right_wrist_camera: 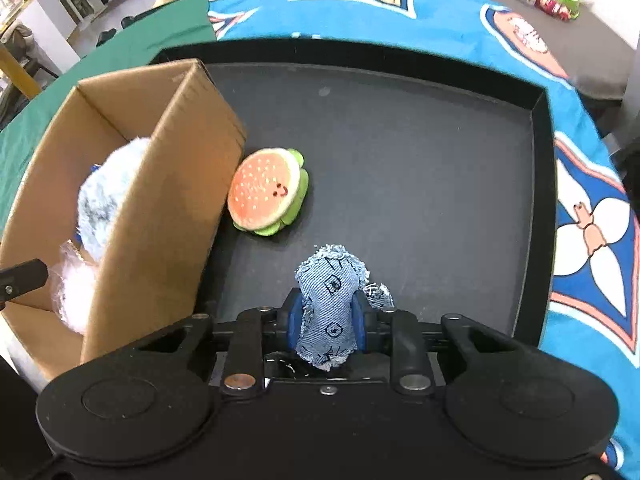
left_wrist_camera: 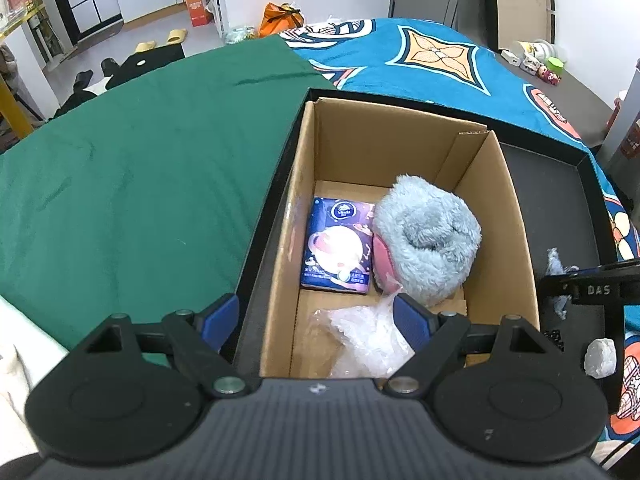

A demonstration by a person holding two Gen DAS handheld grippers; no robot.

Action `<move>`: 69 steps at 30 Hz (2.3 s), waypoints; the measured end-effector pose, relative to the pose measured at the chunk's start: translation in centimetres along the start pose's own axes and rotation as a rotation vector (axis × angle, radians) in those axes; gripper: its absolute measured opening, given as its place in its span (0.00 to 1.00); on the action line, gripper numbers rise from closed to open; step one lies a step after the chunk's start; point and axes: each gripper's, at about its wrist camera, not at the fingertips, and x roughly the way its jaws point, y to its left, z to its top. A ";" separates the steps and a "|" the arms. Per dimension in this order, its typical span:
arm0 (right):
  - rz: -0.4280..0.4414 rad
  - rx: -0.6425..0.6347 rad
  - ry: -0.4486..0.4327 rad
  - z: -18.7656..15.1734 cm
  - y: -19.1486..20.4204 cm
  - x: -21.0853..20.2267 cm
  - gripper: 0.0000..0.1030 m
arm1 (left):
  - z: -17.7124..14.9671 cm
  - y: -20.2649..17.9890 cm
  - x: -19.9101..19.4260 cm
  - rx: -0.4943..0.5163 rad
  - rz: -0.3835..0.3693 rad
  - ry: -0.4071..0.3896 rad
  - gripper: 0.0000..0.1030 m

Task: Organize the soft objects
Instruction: 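Lift the denim cloth with the right tool and carry it over the box, then open the right tool to drop the denim cloth into the box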

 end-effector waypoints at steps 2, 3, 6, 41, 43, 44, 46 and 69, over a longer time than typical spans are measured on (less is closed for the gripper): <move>0.006 0.007 -0.017 0.0 0.3 -0.5 0.24 | -0.1 0.1 -0.1 0.001 0.010 -0.008 0.81; 0.005 0.010 -0.025 -0.1 0.3 -0.8 0.24 | -0.1 0.1 -0.1 0.001 0.014 -0.012 0.81; 0.005 0.016 -0.050 0.0 0.7 -1.5 0.24 | -0.3 0.0 -0.3 0.007 0.026 -0.031 0.81; 0.035 -0.216 -0.337 2.5 7.3 -7.5 0.25 | -1.2 1.4 -0.6 -0.016 -0.016 -0.079 0.53; 0.038 -0.242 -0.331 2.7 7.9 -7.5 0.25 | -1.3 1.5 -0.6 -0.008 -0.011 -0.081 0.47; 0.039 -0.255 -0.327 2.8 8.2 -7.4 0.25 | -1.4 1.4 -0.7 -0.002 -0.006 -0.085 0.45; 0.033 -0.277 -0.324 2.8 8.7 -7.3 0.25 | -1.4 1.4 -0.6 -0.002 -0.007 -0.083 0.33; 0.061 -0.300 -0.375 6.0 10.6 -6.5 0.48 | -1.2 2.7 0.4 -0.050 -0.018 -0.060 0.13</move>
